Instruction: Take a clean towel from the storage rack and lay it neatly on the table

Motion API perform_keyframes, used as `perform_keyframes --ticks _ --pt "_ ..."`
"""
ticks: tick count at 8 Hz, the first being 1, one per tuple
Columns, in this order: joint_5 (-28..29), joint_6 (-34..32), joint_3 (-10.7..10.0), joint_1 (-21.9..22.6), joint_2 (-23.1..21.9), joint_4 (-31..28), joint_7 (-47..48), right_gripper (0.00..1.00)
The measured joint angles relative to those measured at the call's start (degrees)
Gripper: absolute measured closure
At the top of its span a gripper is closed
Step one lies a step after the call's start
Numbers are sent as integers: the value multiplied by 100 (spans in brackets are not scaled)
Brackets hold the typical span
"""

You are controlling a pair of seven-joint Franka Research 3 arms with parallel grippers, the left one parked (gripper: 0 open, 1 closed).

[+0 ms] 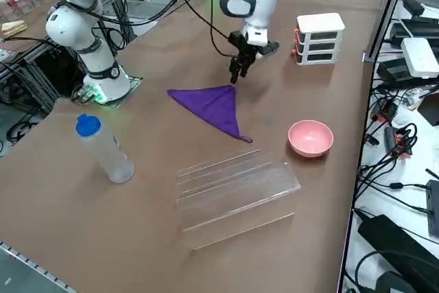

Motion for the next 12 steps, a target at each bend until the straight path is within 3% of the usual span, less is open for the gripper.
perform_keyframes --ticks 2,12 --pt "-159 0 -35 -3 216 58 222 37" --pt "-160 -93 -26 109 352 -23 335 47"
